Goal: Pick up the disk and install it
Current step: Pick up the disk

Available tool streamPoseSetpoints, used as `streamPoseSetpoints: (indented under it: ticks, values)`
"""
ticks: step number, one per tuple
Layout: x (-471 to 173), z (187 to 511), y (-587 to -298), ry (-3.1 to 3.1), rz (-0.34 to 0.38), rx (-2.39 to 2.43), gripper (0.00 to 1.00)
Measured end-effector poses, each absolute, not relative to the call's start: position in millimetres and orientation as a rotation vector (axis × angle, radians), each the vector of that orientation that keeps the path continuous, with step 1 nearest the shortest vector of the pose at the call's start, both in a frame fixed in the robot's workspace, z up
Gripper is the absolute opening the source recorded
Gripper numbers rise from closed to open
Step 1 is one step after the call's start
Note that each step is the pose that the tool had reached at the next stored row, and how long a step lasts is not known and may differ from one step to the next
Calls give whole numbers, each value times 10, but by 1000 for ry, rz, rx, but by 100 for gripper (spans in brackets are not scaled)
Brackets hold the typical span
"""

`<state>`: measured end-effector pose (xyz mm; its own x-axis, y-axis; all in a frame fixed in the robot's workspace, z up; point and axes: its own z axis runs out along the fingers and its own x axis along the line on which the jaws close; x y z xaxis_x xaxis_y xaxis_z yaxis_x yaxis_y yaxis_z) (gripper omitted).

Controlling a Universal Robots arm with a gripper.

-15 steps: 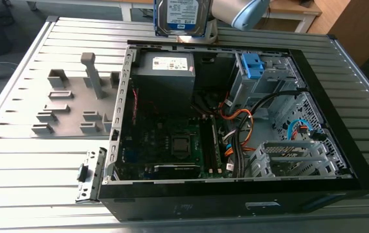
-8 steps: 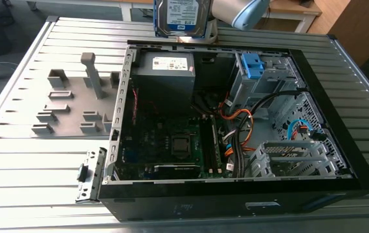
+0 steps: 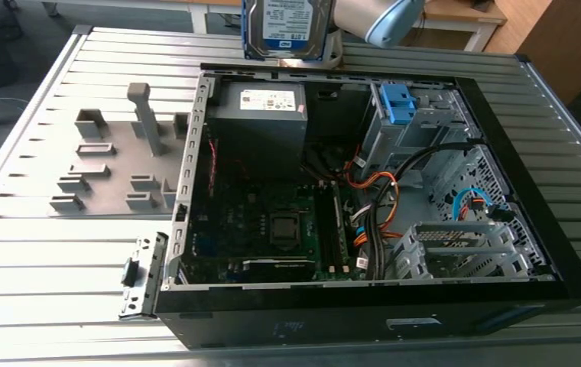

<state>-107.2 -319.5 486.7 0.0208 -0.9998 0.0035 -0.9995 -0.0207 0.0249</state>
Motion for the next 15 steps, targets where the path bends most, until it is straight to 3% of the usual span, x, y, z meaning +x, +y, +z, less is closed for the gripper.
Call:
streamPoseSetpoints:
  ticks: [15]
  values:
    - [-1072,4865,-3250,-2184,-23,2230,36]
